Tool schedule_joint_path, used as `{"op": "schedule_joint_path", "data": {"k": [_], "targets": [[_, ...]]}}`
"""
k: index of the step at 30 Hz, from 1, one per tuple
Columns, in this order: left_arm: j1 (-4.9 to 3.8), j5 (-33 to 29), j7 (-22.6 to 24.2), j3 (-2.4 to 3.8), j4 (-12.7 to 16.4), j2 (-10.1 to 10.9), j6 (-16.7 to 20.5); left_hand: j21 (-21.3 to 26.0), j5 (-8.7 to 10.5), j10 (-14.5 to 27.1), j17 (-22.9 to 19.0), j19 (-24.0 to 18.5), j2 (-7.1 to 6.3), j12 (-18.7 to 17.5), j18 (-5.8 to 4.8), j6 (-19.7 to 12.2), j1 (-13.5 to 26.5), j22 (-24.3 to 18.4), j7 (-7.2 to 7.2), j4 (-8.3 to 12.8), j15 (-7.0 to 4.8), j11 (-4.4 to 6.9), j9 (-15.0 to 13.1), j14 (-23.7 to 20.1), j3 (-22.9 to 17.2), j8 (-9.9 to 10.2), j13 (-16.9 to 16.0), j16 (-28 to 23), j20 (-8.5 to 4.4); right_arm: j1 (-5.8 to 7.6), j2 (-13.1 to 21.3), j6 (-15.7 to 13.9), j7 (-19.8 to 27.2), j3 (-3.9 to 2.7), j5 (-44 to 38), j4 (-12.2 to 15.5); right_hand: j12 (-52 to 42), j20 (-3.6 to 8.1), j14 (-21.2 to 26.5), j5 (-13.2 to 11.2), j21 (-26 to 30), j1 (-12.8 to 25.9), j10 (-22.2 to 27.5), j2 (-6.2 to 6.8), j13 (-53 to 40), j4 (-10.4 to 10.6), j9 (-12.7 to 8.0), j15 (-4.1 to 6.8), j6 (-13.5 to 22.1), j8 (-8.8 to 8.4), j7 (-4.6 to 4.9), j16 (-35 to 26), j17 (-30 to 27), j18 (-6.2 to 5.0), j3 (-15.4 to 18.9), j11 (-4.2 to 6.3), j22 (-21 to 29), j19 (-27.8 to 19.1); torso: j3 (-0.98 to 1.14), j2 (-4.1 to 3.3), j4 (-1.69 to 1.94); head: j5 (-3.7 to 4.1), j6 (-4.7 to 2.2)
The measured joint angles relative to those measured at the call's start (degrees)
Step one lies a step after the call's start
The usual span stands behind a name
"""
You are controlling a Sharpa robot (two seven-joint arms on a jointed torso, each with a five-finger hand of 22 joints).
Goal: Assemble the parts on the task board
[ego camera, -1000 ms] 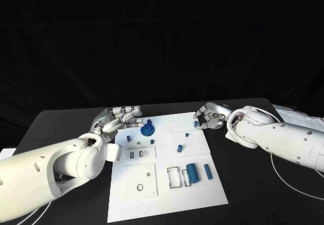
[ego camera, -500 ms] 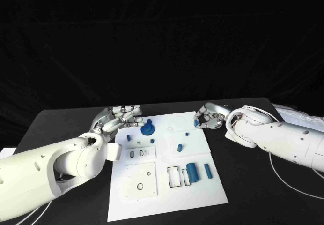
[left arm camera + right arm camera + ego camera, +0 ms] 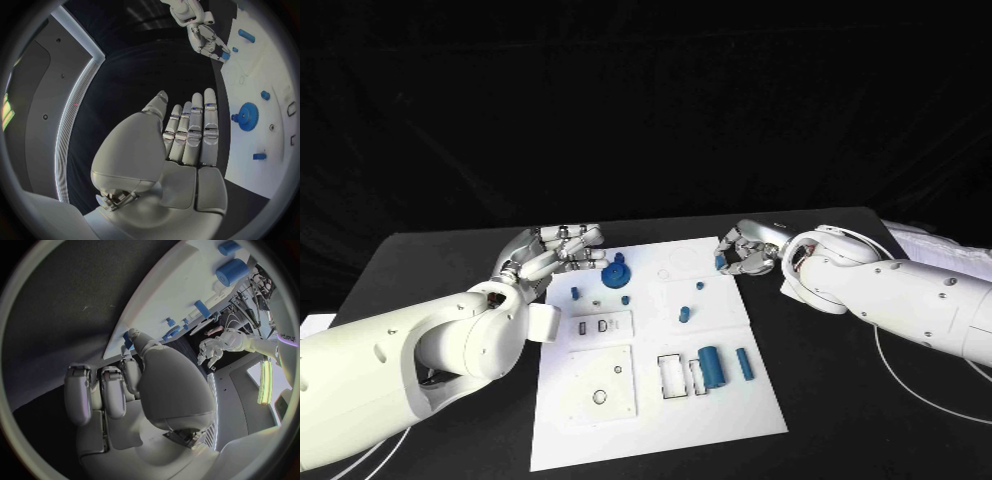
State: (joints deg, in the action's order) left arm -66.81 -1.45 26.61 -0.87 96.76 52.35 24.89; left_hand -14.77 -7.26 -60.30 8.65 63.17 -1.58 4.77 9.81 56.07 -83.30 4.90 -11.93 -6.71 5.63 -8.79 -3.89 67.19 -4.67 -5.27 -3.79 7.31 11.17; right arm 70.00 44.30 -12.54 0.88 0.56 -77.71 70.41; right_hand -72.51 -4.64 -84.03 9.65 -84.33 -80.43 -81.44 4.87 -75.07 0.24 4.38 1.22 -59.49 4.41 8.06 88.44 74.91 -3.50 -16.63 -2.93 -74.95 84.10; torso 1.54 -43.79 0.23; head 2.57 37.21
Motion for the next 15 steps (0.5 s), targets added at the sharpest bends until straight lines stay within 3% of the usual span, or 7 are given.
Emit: {"op": "schedule_joint_path", "data": {"k": [8,15], "targets": [[0.00,0.00,-0.01,0.00,0.02,0.02,0.00,0.00,0.00,0.00,0.04,0.00,0.00,0.00,-0.01,0.00,0.00,0.00,0.00,0.00,0.00,0.00,0.00,0.00,0.00,0.00,0.00,0.00,0.00,-0.06,-0.32,0.13,-0.09,0.04,-0.03,-0.15,-0.45,0.00,0.00,0.00,-0.22,0.88,-0.32,-0.87,-0.01,0.08,0.14,0.00,-1.76,0.44,-0.53,0.00,0.00,0.00,-0.70,0.32,0.01,0.00,0.03,0.01,0.02,0.00,0.16],[0.00,0.00,-0.02,0.00,0.02,0.03,0.00,-0.01,0.00,0.00,0.04,0.00,0.23,0.00,0.00,0.00,-0.23,0.00,0.00,0.17,0.00,0.00,0.00,0.00,-0.17,0.00,0.00,0.00,0.00,-0.07,-0.65,0.10,-0.16,0.04,0.12,0.00,-0.82,0.00,0.21,0.00,-0.22,1.72,-0.53,-0.64,0.24,0.08,0.12,0.22,-2.03,0.44,-0.78,0.00,-0.01,0.00,-0.70,0.53,0.01,0.00,0.04,0.01,0.02,0.04,0.26]]}}
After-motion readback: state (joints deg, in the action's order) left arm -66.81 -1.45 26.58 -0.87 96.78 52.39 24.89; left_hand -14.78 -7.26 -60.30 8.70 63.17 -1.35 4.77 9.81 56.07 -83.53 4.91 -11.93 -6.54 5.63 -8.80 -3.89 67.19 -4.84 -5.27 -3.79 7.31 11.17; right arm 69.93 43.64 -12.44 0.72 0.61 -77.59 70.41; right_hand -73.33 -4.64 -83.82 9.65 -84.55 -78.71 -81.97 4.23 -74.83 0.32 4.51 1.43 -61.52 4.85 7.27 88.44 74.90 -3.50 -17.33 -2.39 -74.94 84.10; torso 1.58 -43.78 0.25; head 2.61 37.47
